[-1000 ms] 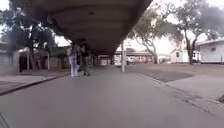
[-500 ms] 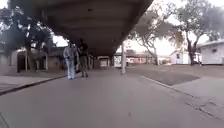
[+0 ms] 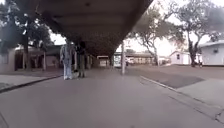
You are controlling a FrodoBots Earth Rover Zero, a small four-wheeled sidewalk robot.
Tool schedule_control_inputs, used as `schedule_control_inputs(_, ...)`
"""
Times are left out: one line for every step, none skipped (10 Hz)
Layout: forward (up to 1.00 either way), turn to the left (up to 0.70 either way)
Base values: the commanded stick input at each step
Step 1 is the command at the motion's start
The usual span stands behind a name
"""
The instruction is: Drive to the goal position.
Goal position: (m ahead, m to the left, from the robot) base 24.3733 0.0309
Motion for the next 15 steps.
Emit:
schedule_control_inputs(0.70,0.00)
schedule_control_inputs(0.70,0.00)
schedule_control_inputs(0.70,0.00)
schedule_control_inputs(0.70,0.00)
schedule_control_inputs(0.70,0.00)
schedule_control_inputs(0.70,0.00)
schedule_control_inputs(0.70,0.00)
schedule_control_inputs(0.70,0.00)
schedule_control_inputs(0.70,0.00)
schedule_control_inputs(0.70,0.00)
schedule_control_inputs(0.70,0.00)
schedule_control_inputs(0.70,0.00)
schedule_control_inputs(0.70,0.00)
schedule_control_inputs(0.70,0.00)
schedule_control_inputs(0.70,0.00)
